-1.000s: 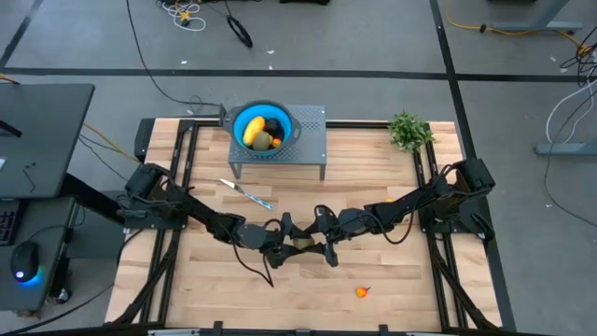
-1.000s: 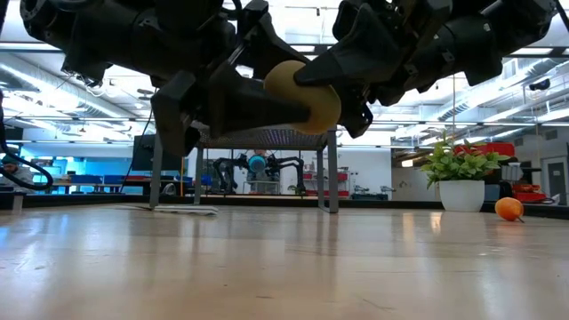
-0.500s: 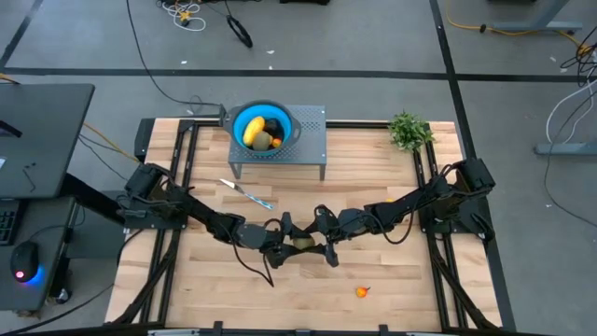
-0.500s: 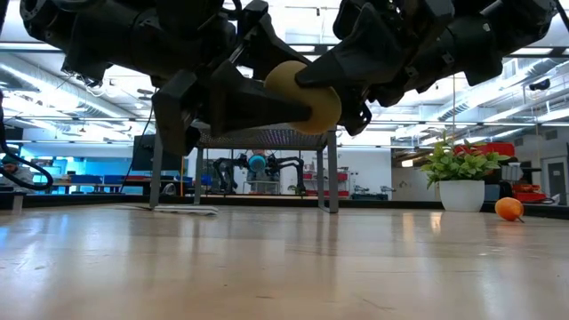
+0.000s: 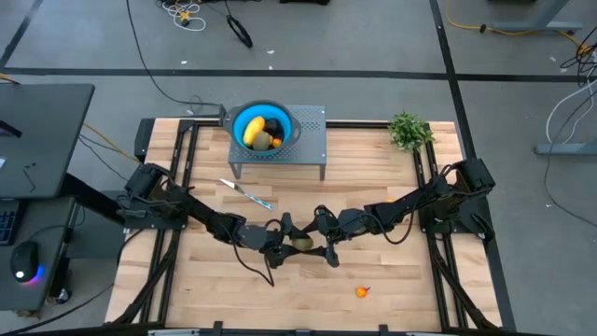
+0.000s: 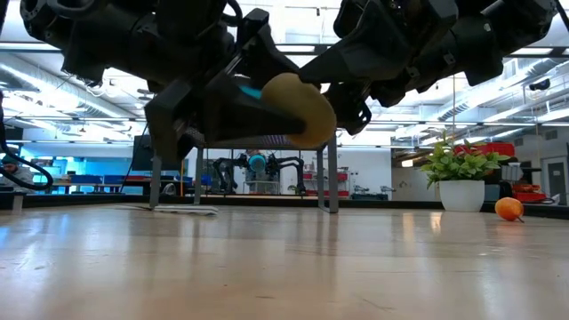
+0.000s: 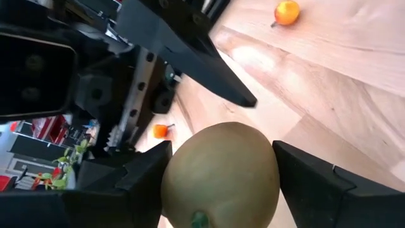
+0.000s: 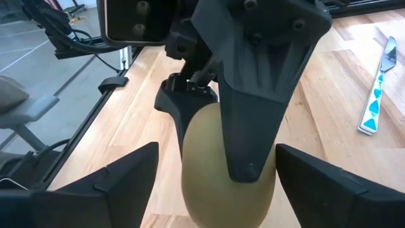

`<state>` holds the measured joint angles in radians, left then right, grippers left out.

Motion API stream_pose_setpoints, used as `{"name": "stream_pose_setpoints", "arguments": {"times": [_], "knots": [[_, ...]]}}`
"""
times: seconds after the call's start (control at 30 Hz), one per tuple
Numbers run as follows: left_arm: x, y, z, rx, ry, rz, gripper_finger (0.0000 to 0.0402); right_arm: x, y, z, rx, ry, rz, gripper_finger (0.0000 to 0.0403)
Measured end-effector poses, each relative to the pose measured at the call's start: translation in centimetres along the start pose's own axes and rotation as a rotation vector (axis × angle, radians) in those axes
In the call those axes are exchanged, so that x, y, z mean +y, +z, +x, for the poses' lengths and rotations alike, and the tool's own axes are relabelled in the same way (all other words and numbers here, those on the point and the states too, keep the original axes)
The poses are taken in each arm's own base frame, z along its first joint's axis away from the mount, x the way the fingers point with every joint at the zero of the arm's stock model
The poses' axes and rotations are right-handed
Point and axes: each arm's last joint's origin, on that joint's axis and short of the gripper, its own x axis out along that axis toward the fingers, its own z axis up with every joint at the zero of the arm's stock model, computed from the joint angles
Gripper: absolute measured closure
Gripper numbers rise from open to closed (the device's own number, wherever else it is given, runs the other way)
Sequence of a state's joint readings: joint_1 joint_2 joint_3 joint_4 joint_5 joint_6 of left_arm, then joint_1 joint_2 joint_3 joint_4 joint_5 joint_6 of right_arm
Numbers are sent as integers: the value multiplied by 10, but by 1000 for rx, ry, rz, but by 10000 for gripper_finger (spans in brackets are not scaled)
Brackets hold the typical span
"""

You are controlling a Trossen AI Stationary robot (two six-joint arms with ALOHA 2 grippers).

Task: Pick & Place Fruit
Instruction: Put the green kiwi into the blue strainer bowl

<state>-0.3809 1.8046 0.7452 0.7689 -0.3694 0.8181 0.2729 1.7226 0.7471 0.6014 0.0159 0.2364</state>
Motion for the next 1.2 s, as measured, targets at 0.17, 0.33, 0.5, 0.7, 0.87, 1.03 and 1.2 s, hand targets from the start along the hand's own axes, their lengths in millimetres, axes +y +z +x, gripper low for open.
{"name": "stream_pose_setpoints", "arguments": {"times": [0.17,0.33,0.5,0.7,0.87,1.03,1.2], "knots": [[-1,-1,0,15,-11,8,134,0,0,0,5,20,-1,75],[-1,-1,0,21,-7,11,132,0,0,0,6,20,-12,74],[-3,-3,0,34,-19,19,137,0,-1,0,20,20,-13,74],[-6,-7,-1,94,-29,39,132,-2,-1,0,22,13,-15,74],[-6,-8,-1,130,-7,56,134,-2,-2,0,25,-5,-17,74],[-8,-6,-2,140,4,60,135,-3,-2,-1,35,-22,-19,74],[-10,-4,-5,189,46,85,133,-2,2,-6,41,-26,-21,74]]}}
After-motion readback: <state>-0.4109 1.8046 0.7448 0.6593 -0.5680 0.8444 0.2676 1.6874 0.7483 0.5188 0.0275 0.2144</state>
